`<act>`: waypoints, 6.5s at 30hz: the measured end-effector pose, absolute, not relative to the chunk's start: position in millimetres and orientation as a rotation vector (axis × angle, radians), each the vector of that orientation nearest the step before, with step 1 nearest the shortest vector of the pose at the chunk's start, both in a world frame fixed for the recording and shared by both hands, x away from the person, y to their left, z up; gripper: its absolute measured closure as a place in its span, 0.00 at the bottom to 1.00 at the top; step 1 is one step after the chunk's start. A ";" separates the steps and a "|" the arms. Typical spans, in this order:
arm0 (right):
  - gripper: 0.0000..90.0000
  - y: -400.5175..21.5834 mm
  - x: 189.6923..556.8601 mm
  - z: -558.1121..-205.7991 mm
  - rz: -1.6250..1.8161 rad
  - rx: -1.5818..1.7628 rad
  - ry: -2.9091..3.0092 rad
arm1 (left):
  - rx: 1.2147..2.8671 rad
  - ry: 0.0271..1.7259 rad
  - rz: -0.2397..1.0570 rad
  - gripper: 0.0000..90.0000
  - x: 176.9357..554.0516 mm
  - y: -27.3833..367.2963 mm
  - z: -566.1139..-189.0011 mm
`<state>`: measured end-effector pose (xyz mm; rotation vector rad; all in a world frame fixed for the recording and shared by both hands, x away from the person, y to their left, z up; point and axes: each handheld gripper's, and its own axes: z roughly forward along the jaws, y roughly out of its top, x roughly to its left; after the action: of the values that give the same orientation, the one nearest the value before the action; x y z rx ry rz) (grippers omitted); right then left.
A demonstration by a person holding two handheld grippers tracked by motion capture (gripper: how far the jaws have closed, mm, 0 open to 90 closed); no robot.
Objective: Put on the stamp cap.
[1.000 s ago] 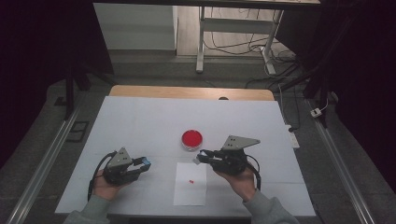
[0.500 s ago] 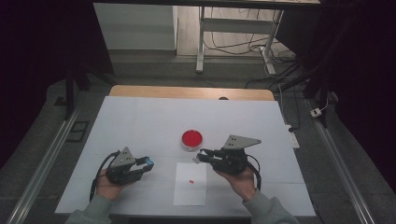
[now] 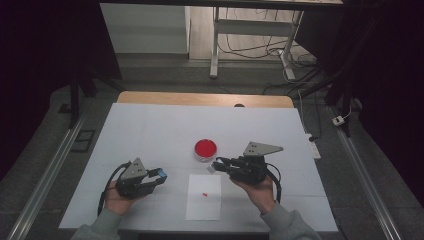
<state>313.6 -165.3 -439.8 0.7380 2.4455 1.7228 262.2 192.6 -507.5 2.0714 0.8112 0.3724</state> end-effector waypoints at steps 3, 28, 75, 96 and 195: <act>0.84 -164.3 313.6 -440.6 1.722 0.741 2.452 | 2.071 0.802 0.370 0.72 262.2 189.9 -506.7; 0.84 -158.1 310.2 -440.2 1.711 0.705 2.465 | 2.109 0.698 0.360 0.72 272.6 149.4 -499.7; 0.84 -152.4 310.0 -444.7 1.703 0.696 2.486 | 2.138 0.585 0.349 0.72 282.8 99.0 -498.7; 0.84 -147.5 308.3 -451.7 1.649 0.762 2.462 | 2.151 0.556 0.400 0.72 280.1 83.4 -497.0; 0.84 -142.1 297.9 -461.0 1.616 0.985 2.346 | 2.194 0.505 0.644 0.72 268.4 68.4 -500.5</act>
<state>297.9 -142.1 -461.0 0.9853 2.3461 1.6157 268.4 68.4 -500.5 2.1945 0.5050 0.6445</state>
